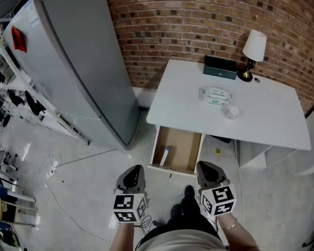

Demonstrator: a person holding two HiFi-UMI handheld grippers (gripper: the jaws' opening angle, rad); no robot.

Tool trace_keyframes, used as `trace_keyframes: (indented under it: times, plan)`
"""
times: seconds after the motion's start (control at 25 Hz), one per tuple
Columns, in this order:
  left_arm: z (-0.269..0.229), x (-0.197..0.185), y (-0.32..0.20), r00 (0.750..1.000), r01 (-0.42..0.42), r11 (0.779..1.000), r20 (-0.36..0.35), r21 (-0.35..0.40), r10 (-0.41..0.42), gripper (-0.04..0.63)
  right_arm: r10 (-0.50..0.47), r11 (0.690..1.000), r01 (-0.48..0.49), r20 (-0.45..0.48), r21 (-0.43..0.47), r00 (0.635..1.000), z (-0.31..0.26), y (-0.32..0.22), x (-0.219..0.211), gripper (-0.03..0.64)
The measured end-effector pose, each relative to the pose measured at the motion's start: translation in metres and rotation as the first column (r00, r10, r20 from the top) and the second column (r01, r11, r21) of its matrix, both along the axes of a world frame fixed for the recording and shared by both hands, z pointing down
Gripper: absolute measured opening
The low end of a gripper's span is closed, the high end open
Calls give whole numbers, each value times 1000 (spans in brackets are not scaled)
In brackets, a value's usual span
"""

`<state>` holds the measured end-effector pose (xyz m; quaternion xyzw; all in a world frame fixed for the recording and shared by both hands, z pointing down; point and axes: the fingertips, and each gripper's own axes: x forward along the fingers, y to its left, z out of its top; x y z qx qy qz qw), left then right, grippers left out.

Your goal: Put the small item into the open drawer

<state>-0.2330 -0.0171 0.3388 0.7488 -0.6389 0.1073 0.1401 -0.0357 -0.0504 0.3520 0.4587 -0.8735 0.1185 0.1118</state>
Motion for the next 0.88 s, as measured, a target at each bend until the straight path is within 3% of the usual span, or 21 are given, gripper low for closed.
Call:
trace_keyframes:
  times: [0.88]
  plan:
    - [-2, 7, 8, 1000, -18, 1000, 16, 10, 18, 32, 10, 1000, -10, -11, 29, 1000, -4, 16, 10, 6]
